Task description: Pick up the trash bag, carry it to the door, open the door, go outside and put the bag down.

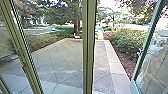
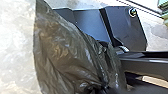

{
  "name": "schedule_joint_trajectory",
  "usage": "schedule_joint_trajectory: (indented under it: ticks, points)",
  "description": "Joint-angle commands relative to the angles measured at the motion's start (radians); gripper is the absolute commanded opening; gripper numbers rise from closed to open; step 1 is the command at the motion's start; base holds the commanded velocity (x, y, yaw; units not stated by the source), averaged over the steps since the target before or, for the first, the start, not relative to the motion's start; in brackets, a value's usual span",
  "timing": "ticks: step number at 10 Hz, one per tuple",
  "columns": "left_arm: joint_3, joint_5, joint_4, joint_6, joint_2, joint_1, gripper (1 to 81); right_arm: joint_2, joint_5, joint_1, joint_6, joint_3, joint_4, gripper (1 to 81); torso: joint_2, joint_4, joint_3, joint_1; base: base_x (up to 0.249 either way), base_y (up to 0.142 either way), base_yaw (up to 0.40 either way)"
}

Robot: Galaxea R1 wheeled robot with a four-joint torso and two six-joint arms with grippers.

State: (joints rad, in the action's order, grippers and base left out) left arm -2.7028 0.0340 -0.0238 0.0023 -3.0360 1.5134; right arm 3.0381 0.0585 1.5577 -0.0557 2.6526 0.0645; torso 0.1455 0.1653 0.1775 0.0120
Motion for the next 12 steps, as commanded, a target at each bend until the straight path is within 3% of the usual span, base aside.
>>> schedule_joint_trajectory:
  ticks: [1, 9, 12]
  points:
    - [0.008, -0.054, 0.008, 0.007, 0.002, -0.051, 1.0, 0.007, -0.054, -0.04, 0.004, -0.005, 0.009, 81.1, 0.0, 0.0, 0.0, 0.0, 0.0, 0.0, -0.296]
    - [0.009, -0.054, 0.008, 0.007, 0.003, -0.052, 1.0, 0.009, -0.054, -0.039, 0.004, -0.005, 0.014, 81.1, 0.0, 0.0, 0.0, 0.0, 0.0, 0.0, -0.301]
    - [0.009, -0.056, 0.008, 0.005, 0.002, -0.052, 1.0, 0.009, -0.052, -0.037, 0.004, -0.005, 0.012, 81.1, 0.0, 0.0, 0.0, 0.0, 0.0, 0.0, -0.145]
